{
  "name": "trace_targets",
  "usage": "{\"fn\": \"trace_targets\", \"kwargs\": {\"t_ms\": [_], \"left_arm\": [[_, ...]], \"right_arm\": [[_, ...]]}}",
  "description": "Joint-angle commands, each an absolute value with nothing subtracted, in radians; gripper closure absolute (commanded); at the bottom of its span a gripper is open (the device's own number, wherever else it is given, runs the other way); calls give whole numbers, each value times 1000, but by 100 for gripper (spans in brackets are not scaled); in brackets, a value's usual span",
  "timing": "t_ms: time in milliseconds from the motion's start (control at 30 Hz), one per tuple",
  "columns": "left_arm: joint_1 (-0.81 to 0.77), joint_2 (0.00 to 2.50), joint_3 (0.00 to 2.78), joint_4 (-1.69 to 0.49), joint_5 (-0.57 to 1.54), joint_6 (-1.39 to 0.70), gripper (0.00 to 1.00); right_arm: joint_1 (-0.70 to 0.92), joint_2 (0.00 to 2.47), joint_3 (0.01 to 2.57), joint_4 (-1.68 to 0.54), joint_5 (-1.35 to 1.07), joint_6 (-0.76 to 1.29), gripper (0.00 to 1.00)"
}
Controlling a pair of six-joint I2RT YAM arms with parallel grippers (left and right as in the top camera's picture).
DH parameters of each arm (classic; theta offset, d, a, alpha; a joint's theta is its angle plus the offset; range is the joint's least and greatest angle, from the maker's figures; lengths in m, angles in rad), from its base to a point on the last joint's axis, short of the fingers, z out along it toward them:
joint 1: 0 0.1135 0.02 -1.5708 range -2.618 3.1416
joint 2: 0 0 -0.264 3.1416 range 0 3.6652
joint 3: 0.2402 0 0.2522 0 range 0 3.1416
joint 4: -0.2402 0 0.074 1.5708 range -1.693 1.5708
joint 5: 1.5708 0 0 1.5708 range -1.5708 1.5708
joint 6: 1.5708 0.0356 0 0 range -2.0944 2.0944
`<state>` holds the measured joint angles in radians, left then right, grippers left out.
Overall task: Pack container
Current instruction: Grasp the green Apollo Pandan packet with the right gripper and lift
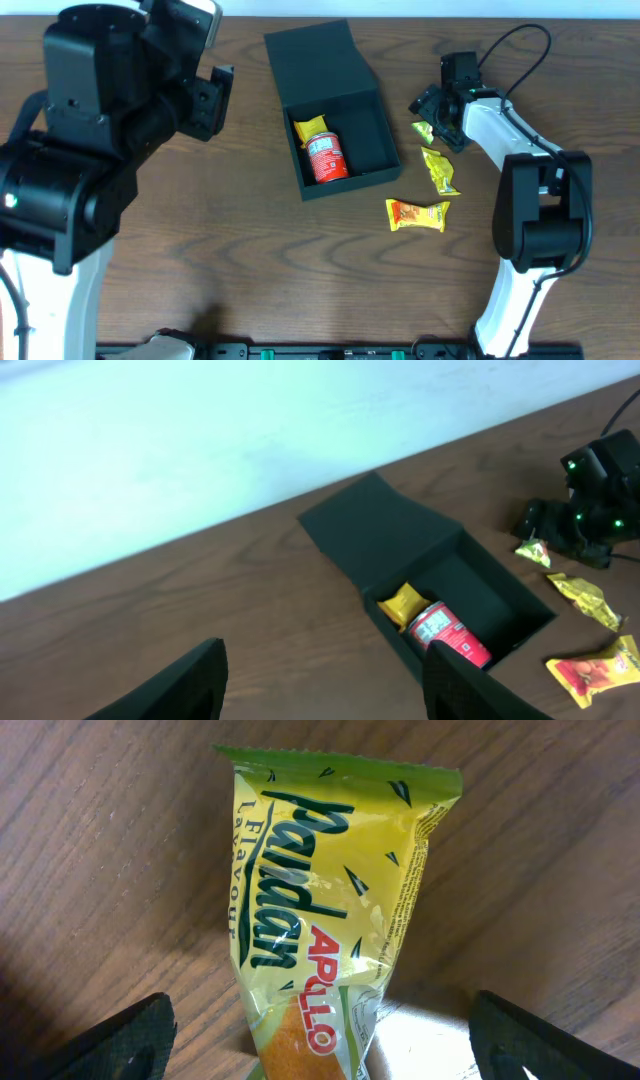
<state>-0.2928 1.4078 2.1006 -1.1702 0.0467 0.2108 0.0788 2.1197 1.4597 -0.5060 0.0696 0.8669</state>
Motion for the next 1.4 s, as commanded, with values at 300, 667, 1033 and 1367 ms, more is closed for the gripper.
{"fn": "trace_targets", "kwargs": {"t_ms": [300,667,1033,1367], "left_arm": [[-296,1351,2105,-1172,44,267,33],[-295,1346,2105,-1178,41,276,33],[-295,1346,2105,-1181,16,292,33],[-295,1347,2105,-1181,-37,292,32]], "right_arm": [[86,2146,1470,-562,118,872,22],[86,2146,1470,-630,160,852,48],[86,2146,1470,-653,161,669,67],[86,2145,1515,-720,160,501,69]]}}
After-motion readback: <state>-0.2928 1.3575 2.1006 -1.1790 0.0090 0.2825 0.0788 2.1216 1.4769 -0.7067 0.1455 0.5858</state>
